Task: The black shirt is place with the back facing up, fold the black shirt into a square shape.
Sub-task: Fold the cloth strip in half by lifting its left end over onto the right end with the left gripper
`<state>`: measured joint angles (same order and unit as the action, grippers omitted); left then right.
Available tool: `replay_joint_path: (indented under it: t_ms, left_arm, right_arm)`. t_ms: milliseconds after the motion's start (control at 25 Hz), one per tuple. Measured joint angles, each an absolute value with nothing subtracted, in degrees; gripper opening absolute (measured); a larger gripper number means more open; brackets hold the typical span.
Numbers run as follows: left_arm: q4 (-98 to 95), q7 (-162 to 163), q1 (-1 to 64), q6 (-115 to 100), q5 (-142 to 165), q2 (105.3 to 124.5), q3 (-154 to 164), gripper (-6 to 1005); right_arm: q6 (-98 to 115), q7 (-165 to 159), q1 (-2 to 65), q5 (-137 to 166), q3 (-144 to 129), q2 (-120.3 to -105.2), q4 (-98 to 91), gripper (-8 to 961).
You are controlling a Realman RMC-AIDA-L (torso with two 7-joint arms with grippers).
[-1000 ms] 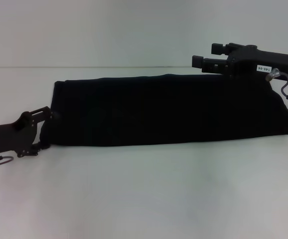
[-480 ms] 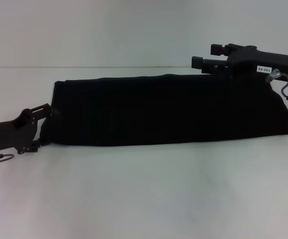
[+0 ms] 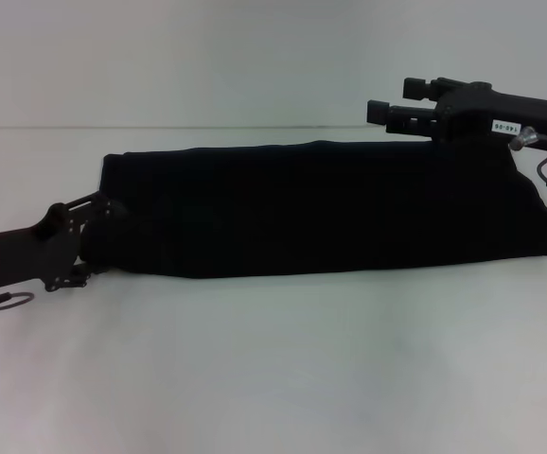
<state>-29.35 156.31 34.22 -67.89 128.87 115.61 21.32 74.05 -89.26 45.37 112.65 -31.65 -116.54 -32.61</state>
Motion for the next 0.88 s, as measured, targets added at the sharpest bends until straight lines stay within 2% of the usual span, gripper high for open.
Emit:
replay_joint_path:
  t_ms: [880]
  left_arm:
    - [-27.0,154.5,33.3,-66.7,128.6,116.32,21.3,933]
  right_arm:
    - [74.1,-89.2,45.2,112.5,-31.7,-116.47,-32.6,925]
